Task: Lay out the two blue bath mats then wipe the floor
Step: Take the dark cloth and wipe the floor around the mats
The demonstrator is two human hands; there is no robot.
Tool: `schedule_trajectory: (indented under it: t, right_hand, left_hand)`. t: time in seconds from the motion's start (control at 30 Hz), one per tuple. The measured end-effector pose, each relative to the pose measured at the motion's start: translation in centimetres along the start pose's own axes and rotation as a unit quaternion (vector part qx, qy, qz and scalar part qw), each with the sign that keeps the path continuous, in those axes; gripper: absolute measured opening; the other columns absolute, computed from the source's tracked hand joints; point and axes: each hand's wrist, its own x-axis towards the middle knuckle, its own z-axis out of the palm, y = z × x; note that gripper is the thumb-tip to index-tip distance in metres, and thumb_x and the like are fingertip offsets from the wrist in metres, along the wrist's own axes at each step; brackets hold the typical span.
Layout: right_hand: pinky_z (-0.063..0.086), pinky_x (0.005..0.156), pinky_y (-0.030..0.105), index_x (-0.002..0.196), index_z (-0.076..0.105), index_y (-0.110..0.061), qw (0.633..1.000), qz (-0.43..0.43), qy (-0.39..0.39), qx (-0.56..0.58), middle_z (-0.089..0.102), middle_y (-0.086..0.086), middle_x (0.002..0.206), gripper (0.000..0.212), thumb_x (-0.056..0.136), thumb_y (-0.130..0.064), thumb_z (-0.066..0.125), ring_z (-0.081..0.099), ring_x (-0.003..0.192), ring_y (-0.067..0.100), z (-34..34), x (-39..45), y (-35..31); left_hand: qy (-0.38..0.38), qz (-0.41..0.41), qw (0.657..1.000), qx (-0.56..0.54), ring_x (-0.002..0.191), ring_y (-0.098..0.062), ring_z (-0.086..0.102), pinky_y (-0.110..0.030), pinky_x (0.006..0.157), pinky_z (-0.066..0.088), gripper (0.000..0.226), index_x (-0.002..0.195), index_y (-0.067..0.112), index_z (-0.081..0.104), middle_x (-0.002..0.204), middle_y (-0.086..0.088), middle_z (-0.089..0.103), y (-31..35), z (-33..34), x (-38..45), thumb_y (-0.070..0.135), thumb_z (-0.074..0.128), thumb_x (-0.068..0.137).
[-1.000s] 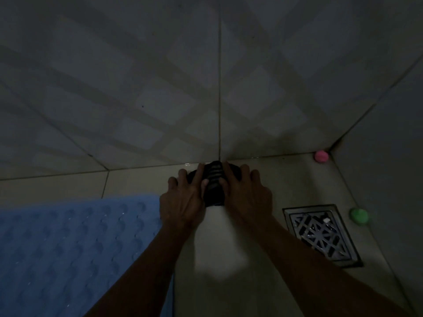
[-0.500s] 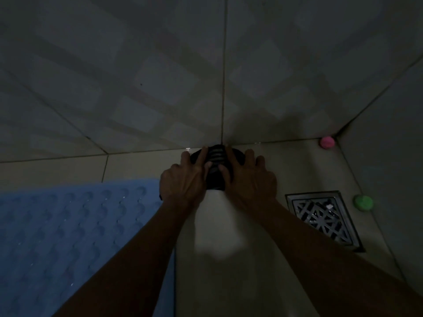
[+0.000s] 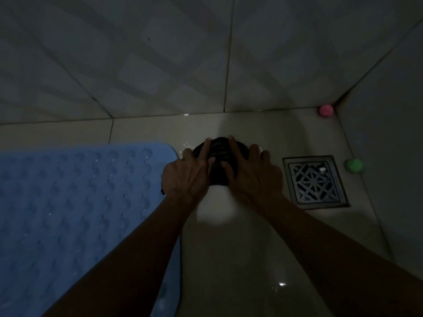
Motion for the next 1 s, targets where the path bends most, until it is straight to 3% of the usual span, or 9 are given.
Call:
schedule_trajectory:
  t: [0.1, 0.27, 0.4, 0.53, 0.63, 0.7, 0.83, 1.0]
  right_hand:
    - [0.031, 0.072, 0.039, 0.159, -0.007, -0.040, 1.000, 0.003, -0.005, -0.004, 0.029, 0.014, 0.152, 0.069, 0.101, -0.064, 0.023, 0.038, 0.127, 0.036, 0.3, -1.6, -0.2]
    - [0.044, 0.079, 0.043, 0.159, -0.006, -0.039, 1.000, 0.013, 0.002, -0.011, 0.030, 0.014, 0.152, 0.070, 0.101, -0.064, 0.024, 0.038, 0.129, 0.037, 1.1, -4.9, -0.5]
    - [0.035, 0.069, 0.038, 0.159, -0.006, -0.041, 1.000, 0.018, -0.003, -0.025, 0.033, 0.014, 0.149, 0.070, 0.100, -0.065, 0.024, 0.039, 0.126, 0.037, 1.9, -7.6, -0.9]
    - [0.034, 0.065, 0.037, 0.158, -0.005, -0.045, 0.999, 0.016, -0.003, -0.034, 0.037, 0.013, 0.142, 0.069, 0.100, -0.066, 0.025, 0.044, 0.119, 0.037, 2.2, -11.1, -0.9]
    - [0.034, 0.065, 0.037, 0.157, -0.004, -0.047, 0.999, 0.034, -0.015, -0.025, 0.036, 0.013, 0.140, 0.068, 0.099, -0.067, 0.026, 0.044, 0.116, 0.036, 2.2, -13.8, -1.3]
    - [0.036, 0.066, 0.037, 0.157, -0.003, -0.048, 0.999, 0.028, -0.002, -0.016, 0.035, 0.012, 0.139, 0.068, 0.099, -0.067, 0.027, 0.042, 0.117, 0.036, 2.8, -15.1, -1.4]
    - [0.039, 0.080, 0.043, 0.158, 0.005, -0.044, 0.999, 0.021, 0.024, -0.009, 0.039, 0.013, 0.139, 0.066, 0.100, -0.064, 0.027, 0.039, 0.122, 0.034, 4.4, -17.4, -1.2]
    - [0.035, 0.087, 0.045, 0.160, 0.009, -0.037, 0.998, -0.021, 0.050, -0.011, 0.047, 0.013, 0.133, 0.065, 0.101, -0.060, 0.026, 0.042, 0.117, 0.033, 5.3, -20.4, -0.5]
  left_hand:
    - [-0.008, -0.005, 1.000, -0.010, 0.084, -0.032, 0.065, -0.037, 0.063, 0.039, 0.066, 0.160, 0.033, -0.006, 0.128, -0.018, 0.052, 0.2, 0.1, -1.9, 0.050, 0.027, 0.105]
    - [-0.005, -0.008, 1.000, -0.007, 0.081, -0.031, 0.065, -0.036, 0.060, 0.040, 0.061, 0.159, 0.034, -0.007, 0.130, -0.017, 0.053, 0.3, 0.8, -5.2, 0.051, 0.018, 0.106]
    - [-0.023, -0.006, 0.999, -0.032, 0.087, -0.031, 0.065, -0.035, 0.062, 0.035, 0.059, 0.159, 0.036, -0.003, 0.133, -0.016, 0.050, 0.2, 1.3, -8.1, 0.052, 0.018, 0.107]
    - [0.042, -0.001, 0.999, 0.021, 0.062, -0.023, 0.060, -0.029, 0.050, 0.025, 0.056, 0.154, 0.040, 0.035, 0.107, -0.008, 0.063, -0.1, 2.6, -11.3, 0.056, 0.022, 0.102]
    - [0.059, 0.005, 0.998, 0.018, 0.051, -0.019, 0.051, -0.026, 0.048, 0.019, 0.054, 0.147, 0.043, 0.045, 0.096, -0.005, 0.064, -0.5, 3.4, -13.7, 0.061, 0.027, 0.099]
    - [0.067, -0.014, 0.998, 0.015, 0.057, -0.020, 0.053, -0.025, 0.047, 0.016, 0.055, 0.152, 0.046, 0.034, 0.107, -0.006, 0.063, -0.7, 3.3, -15.6, 0.064, 0.028, 0.100]
    - [-0.001, -0.055, 0.996, -0.066, 0.100, -0.032, 0.054, -0.035, 0.059, 0.032, 0.059, 0.155, 0.050, -0.004, 0.139, -0.010, 0.040, 0.1, 3.3, -18.0, 0.062, 0.019, 0.102]
    - [0.008, -0.075, 0.997, -0.032, 0.100, -0.030, 0.052, -0.036, 0.061, 0.033, 0.060, 0.157, 0.046, -0.002, 0.133, -0.010, 0.043, 1.5, 3.5, -21.4, 0.059, 0.021, 0.104]
